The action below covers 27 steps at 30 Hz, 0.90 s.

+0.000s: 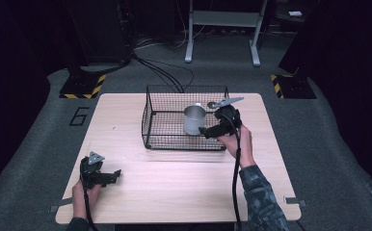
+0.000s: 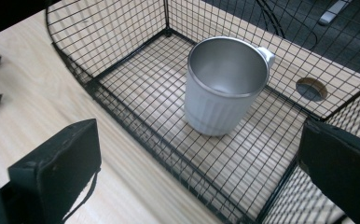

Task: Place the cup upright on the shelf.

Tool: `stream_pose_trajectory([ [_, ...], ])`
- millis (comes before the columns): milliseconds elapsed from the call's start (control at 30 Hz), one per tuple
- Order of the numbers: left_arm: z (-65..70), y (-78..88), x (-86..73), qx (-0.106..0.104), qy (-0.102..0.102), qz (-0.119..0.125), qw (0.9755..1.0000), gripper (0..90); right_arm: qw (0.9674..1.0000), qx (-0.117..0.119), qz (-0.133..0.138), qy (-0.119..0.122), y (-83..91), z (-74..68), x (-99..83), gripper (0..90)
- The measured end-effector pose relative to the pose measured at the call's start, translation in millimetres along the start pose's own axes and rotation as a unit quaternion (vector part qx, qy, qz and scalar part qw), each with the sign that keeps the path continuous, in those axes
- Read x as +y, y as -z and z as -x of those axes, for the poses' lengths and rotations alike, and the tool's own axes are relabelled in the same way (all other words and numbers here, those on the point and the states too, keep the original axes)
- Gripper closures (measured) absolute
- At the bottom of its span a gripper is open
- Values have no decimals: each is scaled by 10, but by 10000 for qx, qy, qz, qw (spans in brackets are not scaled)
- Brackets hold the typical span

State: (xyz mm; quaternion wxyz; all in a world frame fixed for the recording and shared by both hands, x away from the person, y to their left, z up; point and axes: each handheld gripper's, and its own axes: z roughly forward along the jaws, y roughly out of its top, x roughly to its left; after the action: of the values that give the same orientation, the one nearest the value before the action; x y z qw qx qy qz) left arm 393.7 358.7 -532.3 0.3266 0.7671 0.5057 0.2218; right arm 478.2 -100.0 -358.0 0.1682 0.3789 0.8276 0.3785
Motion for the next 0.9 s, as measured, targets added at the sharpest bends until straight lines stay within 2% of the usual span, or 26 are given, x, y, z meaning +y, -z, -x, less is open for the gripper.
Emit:
stream_pose_trajectory([
  [200,5,1,2,5,37,-4,10000,1,9999,-60,111,87,198,-72,-212,0],
  [233,5,1,2,6,37,-3,10000,2,9998,-93,144,88,283,-89,-315,0],
  [467,7,-6,-1,5,52,42,10000,1,9995,-255,195,-25,461,-76,-664,0],
  [500,5,2,3,4,41,-16,10000,1,9994,-287,200,-80,481,-69,-722,0],
  [533,5,2,3,4,41,-16,10000,2,9994,-287,200,-80,481,-69,-722,0],
  [567,6,-2,1,13,46,20,10000,1,9989,-376,230,-161,523,-35,-849,0],
  [800,5,1,3,7,37,-3,10000,1,9968,-655,138,-441,570,104,-1316,0],
  [900,5,0,2,6,39,2,10000,1,9943,-824,41,-675,542,207,-1592,0],
])
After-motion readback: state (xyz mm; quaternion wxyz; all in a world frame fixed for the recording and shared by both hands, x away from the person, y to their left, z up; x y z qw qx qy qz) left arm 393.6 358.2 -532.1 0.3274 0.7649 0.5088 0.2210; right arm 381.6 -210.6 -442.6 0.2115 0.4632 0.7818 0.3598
